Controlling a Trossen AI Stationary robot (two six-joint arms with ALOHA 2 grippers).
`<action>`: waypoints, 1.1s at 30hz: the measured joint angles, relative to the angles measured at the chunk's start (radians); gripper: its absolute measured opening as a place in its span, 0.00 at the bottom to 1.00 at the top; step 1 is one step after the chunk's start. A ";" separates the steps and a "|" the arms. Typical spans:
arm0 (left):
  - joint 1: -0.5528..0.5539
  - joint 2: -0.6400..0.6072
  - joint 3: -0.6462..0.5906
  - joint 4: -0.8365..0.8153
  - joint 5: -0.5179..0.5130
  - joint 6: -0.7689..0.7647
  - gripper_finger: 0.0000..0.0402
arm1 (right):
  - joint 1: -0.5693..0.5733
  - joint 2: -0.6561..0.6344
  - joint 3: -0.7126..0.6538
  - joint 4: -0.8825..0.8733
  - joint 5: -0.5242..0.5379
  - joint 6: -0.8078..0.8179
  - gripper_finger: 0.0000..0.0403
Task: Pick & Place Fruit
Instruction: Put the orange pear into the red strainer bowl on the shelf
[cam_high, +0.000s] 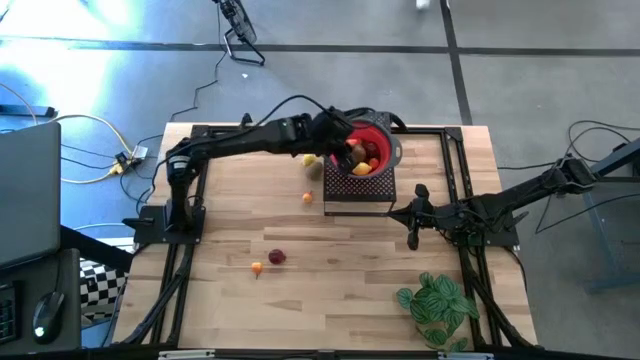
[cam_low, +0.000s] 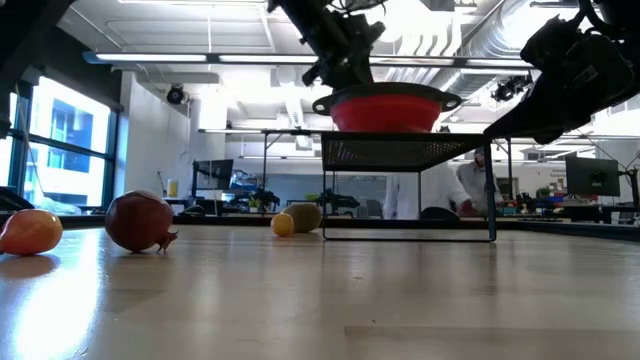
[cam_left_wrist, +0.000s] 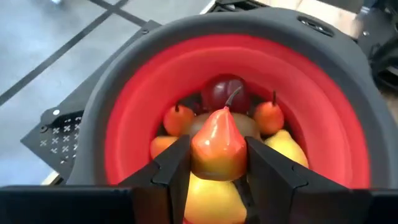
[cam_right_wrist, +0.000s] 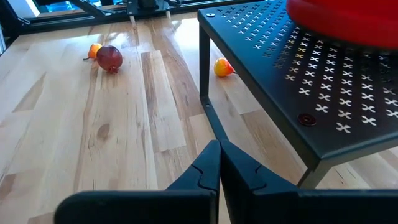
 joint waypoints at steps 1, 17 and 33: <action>0.000 0.006 0.000 0.002 -0.004 -0.012 0.33 | 0.000 0.000 0.000 0.000 0.000 0.000 0.00; 0.002 0.070 0.002 0.014 -0.066 -0.076 0.33 | 0.000 0.000 0.000 -0.003 0.000 0.000 0.00; 0.002 0.071 0.026 0.056 -0.061 -0.087 0.52 | 0.000 0.000 0.000 -0.004 0.003 0.000 0.00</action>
